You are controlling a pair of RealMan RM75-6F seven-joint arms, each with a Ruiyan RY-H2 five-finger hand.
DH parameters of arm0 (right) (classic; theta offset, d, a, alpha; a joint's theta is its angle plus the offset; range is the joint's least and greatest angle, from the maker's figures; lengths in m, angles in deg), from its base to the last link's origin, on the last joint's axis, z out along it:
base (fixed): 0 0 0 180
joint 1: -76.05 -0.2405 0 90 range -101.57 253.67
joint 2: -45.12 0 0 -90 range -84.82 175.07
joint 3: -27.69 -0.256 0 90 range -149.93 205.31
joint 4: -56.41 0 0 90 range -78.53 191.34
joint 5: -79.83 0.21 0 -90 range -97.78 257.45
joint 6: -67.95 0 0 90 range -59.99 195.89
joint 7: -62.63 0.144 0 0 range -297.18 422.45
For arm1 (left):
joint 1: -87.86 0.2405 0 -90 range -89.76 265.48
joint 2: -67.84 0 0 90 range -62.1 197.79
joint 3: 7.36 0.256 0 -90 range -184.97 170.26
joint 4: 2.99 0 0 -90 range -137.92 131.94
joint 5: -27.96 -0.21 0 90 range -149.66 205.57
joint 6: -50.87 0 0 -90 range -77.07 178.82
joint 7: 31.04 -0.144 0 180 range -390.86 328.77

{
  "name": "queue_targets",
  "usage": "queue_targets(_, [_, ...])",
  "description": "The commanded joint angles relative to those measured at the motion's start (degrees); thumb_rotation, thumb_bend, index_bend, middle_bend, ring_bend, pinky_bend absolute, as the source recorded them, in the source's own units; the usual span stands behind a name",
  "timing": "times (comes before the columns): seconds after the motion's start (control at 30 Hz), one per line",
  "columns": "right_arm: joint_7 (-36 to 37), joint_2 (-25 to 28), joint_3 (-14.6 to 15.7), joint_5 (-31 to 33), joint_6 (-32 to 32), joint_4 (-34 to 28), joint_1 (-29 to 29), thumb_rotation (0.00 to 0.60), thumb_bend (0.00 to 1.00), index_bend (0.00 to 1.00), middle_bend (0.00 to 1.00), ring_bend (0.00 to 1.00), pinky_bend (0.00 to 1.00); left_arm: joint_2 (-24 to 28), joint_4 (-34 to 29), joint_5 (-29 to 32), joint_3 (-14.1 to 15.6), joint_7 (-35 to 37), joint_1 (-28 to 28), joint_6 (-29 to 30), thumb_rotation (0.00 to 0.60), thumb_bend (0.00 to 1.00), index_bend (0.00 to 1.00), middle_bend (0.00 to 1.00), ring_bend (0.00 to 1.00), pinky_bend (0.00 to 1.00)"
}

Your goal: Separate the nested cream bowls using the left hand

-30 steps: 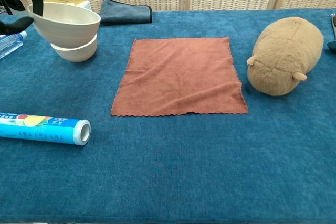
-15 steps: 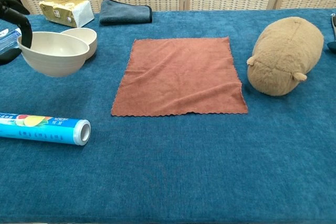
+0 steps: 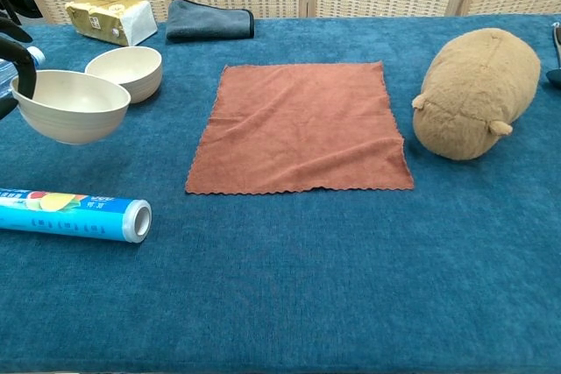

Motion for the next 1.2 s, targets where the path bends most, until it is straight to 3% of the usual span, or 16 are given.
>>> queue_targets(0.03, [-0.11,-0.18,-0.01,-0.07,-0.14,0.09,-0.06,0.6,0.36,0.31,0.09,0.01,0.17,-0.17,1.46,0.26,0.36,0.54,0.62,-0.36,0.6,0.48,0.61,0.49,0.15,0.03])
queue_targets(0.57, [-0.69,-0.58,-0.14,0.06,-0.51,0.26,-0.09,0.6,0.36,0.31,0.09,0.01,0.17,-2.02,9.32,0.72,-0.07,3.59,2.19,-1.45,0.6,0.48,0.61,0.49,0.15,0.03])
queue_targets(1.2, [-0.49,-0.81,-0.46,0.16,-0.21,0.49,0.01,0.6,0.36,0.31,0.09,0.0,0.17,-1.91,9.73,0.13,0.02,3.42,2.44,-3.18,0.6,0.39,0.61,0.47,0.15,0.03])
